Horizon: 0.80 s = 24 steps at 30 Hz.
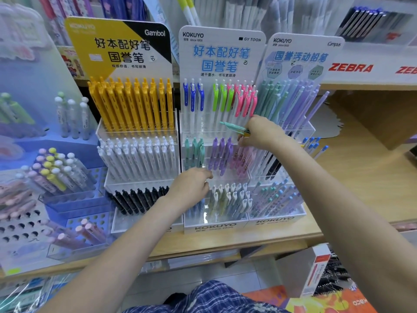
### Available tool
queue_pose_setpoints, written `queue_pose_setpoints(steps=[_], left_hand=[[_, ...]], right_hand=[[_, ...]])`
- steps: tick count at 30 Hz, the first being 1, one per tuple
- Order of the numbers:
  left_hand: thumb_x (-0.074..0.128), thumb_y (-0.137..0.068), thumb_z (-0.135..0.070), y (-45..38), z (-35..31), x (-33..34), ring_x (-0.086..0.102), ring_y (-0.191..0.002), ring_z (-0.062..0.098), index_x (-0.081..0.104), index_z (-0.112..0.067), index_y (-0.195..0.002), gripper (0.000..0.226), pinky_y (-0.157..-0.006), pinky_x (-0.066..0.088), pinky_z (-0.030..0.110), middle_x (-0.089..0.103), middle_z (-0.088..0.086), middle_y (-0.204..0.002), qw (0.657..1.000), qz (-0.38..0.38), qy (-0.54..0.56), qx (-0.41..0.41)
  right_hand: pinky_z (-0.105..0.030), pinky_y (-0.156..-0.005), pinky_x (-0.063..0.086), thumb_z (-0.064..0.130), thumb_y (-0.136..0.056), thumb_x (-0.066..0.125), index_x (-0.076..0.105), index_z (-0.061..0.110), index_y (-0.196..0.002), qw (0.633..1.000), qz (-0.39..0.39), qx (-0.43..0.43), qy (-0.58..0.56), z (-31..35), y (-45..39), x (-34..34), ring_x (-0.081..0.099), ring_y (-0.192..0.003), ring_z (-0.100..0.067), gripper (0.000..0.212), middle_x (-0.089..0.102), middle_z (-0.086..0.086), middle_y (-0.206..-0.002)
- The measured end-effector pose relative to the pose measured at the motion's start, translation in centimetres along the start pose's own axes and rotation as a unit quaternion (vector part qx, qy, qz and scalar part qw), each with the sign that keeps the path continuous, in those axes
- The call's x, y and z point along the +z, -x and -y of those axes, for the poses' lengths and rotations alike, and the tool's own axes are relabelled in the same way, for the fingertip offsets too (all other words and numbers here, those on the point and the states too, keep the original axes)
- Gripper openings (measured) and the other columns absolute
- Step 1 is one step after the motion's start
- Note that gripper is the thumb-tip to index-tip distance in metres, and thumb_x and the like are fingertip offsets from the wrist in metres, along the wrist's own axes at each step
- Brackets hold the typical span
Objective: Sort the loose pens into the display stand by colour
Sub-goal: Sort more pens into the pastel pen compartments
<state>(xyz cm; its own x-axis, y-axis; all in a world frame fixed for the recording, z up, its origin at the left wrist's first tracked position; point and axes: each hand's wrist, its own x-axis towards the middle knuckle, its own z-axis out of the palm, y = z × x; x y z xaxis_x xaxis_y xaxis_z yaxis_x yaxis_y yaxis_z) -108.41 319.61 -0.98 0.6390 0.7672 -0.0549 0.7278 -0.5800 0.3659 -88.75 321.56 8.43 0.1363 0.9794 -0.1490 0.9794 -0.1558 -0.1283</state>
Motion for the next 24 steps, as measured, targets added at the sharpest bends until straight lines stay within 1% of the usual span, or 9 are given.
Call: queue_pose_setpoints(steps=[3,6,8,10,12,15,17,21,24], left_hand=[[0.042,-0.095,-0.015,0.2,0.0,-0.5,0.048,-0.123,0.017,0.052,-0.015,-0.13,0.036,-0.099,0.042,0.032,0.05,-0.001,-0.138,1.0,0.016,0.019,0.005],[0.05,-0.095,-0.02,0.4,-0.5,-2.1,0.059,-0.104,0.012,0.055,-0.016,-0.127,0.033,-0.09,0.046,0.023,0.06,0.0,-0.124,0.986,-0.009,0.164,-0.019],[0.059,-0.089,-0.02,0.8,-1.3,-3.8,0.063,-0.093,0.011,0.061,-0.016,-0.116,0.027,-0.085,0.051,0.022,0.067,-0.001,-0.109,0.933,-0.058,0.355,-0.03],[0.064,-0.084,-0.012,1.2,-2.1,-5.7,0.067,-0.084,0.012,0.064,-0.014,-0.105,0.021,-0.076,0.055,0.021,0.069,0.001,-0.098,0.847,-0.079,0.525,-0.026],[0.064,-0.082,-0.005,1.2,-2.9,-7.1,0.068,-0.077,0.011,0.065,-0.009,-0.099,0.017,-0.071,0.055,0.02,0.07,0.002,-0.089,0.808,-0.08,0.583,-0.01],[0.064,-0.082,-0.002,1.4,-3.1,-7.7,0.067,-0.066,0.01,0.067,-0.009,-0.085,0.009,-0.065,0.055,0.018,0.069,0.002,-0.073,0.815,-0.099,0.571,-0.004],[0.064,-0.081,-0.002,1.8,-1.8,-8.1,0.066,-0.064,0.008,0.066,-0.009,-0.083,0.007,-0.064,0.053,0.016,0.068,0.002,-0.073,0.818,-0.123,0.561,-0.028],[0.063,-0.081,-0.006,3.4,2.3,-10.3,0.064,-0.064,0.004,0.065,-0.012,-0.083,0.007,-0.061,0.052,0.013,0.067,-0.001,-0.074,0.806,-0.16,0.559,-0.109],[0.065,-0.08,-0.006,4.1,3.3,-10.5,0.063,-0.06,0.003,0.065,-0.011,-0.081,0.005,-0.058,0.053,0.013,0.067,-0.001,-0.07,0.848,-0.123,0.501,-0.12]], right_hand=[[-0.031,-0.061,0.036,0.034,-0.081,0.07,0.057,0.005,-0.07,0.994,-0.098,-0.007,-0.055,-0.6,1.8,0.4,0.043,-0.065,-0.02,0.033,0.041,-0.005,-0.086],[-0.03,-0.051,0.031,0.042,-0.084,0.065,0.052,0.007,-0.063,0.989,-0.135,-0.033,-0.046,-0.8,4.3,0.0,0.044,-0.062,-0.02,0.043,0.047,-0.009,-0.078],[-0.028,-0.046,0.03,0.045,-0.084,0.063,0.049,0.008,-0.057,0.992,-0.106,-0.047,-0.039,-0.1,5.6,0.0,0.043,-0.052,-0.017,0.048,0.05,-0.007,-0.061],[-0.02,-0.041,0.029,0.044,-0.084,0.063,0.044,0.015,-0.05,0.993,-0.053,-0.059,-0.087,1.1,6.4,0.4,0.043,-0.04,-0.009,0.049,0.044,0.005,-0.042],[-0.014,-0.043,0.035,0.04,-0.084,0.064,0.048,0.02,-0.05,0.987,-0.016,-0.082,-0.139,2.4,6.5,1.1,0.048,-0.038,0.0,0.043,0.046,0.012,-0.04],[-0.017,-0.051,0.039,0.038,-0.084,0.065,0.062,0.011,-0.064,0.982,0.001,-0.106,-0.158,3.8,6.3,1.9,0.05,-0.043,-0.002,0.034,0.054,0.007,-0.051],[-0.022,-0.055,0.043,0.035,-0.083,0.068,0.062,0.012,-0.068,0.979,0.013,-0.107,-0.171,3.8,6.2,2.3,0.052,-0.048,-0.004,0.028,0.057,0.004,-0.055],[-0.015,-0.054,0.046,0.02,-0.083,0.069,0.067,0.003,-0.082,0.974,-0.012,-0.07,-0.217,1.9,6.6,2.6,0.059,-0.057,-0.012,0.017,0.062,-0.002,-0.064],[-0.022,-0.061,0.049,0.02,-0.084,0.068,0.071,0.007,-0.087,0.939,-0.07,-0.069,-0.331,2.4,7.0,2.5,0.062,-0.062,-0.013,0.014,0.068,-0.003,-0.07]])
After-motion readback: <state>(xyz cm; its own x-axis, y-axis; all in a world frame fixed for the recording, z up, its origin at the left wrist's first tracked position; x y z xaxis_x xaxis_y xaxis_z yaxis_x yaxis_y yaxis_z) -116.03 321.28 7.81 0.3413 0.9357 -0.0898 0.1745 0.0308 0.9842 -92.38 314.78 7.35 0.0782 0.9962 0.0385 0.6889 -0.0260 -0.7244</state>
